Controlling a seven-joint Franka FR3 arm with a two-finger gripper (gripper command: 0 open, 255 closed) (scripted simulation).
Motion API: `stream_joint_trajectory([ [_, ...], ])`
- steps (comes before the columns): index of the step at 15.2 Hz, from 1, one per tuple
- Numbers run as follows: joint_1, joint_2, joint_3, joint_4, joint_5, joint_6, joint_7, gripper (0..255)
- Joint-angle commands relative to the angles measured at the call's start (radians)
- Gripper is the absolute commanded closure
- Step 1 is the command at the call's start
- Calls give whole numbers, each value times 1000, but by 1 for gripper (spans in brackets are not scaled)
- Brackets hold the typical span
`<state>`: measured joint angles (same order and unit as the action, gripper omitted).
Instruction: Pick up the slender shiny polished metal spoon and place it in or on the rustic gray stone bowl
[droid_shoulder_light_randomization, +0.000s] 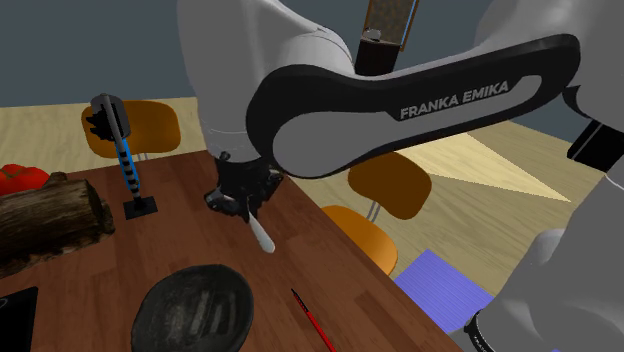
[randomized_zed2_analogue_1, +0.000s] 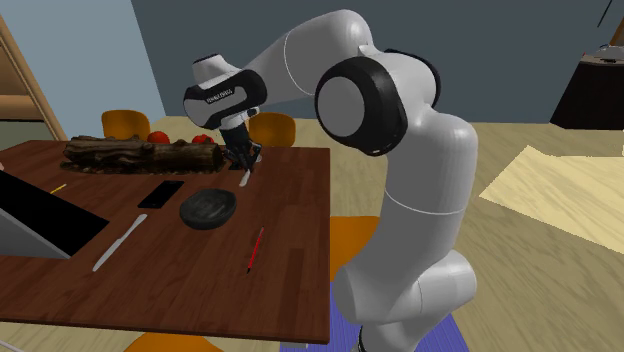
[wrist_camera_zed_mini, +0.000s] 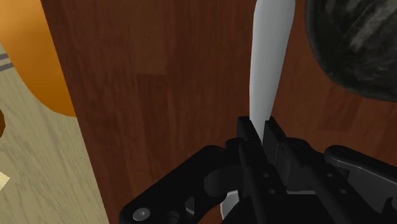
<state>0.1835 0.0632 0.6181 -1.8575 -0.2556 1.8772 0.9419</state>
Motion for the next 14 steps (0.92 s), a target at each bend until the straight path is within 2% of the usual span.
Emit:
stream_joint_trajectory([
  [1,31,26,24,36,-14,-28,54,255],
  [11,226,223,102,268,-125,-170,308,255],
  [14,224,226,99,232,-129,-133,317,255],
])
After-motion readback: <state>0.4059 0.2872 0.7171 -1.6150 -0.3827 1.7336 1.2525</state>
